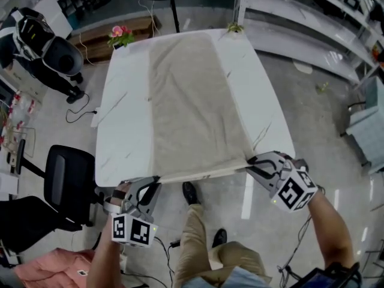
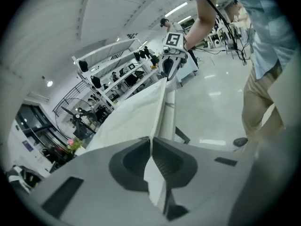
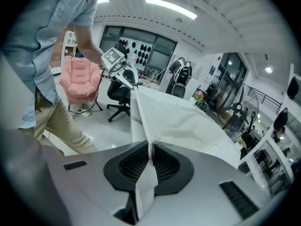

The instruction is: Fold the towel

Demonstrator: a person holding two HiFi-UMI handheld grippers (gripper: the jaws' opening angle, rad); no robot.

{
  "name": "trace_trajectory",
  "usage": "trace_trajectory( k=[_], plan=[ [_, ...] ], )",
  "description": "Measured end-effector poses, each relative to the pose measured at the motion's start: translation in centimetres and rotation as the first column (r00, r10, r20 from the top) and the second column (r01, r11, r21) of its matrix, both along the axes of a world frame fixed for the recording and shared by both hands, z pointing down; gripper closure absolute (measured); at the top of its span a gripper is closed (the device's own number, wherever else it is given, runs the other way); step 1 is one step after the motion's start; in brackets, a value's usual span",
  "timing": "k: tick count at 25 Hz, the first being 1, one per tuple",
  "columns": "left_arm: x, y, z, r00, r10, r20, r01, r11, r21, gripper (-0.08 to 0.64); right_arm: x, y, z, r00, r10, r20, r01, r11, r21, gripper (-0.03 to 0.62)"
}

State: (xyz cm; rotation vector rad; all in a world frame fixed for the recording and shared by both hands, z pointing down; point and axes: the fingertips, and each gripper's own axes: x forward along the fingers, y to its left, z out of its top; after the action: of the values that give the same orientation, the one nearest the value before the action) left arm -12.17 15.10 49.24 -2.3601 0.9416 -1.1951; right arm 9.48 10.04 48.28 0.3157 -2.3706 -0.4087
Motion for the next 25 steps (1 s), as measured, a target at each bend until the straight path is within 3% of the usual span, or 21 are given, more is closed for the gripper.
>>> trace_trajectory(
  k=[2,9,25],
  plan=[
    [0.0,0.1,-1.3,1.0,-0.014,0.005,0.014,0.999,0.029,0.538,0.1,0.2,-1.5,1.0,0.024,0.014,-0.024,0.999,0.037,0.552],
    [-0.2,2.4,-5.9,0.991,-0.067,-0.115,0.071,0.997,0.026,0.538,0.3,3.3,-5.8,0.997,0.057,0.046,-0.062,0.993,0.099,0.56],
    [2.5,13.3,-14.1,0.966,-0.131,-0.224,0.14,0.99,0.027,0.54,3.8,15.5,-13.1,0.993,0.066,0.093,-0.076,0.991,0.112,0.562]
  ],
)
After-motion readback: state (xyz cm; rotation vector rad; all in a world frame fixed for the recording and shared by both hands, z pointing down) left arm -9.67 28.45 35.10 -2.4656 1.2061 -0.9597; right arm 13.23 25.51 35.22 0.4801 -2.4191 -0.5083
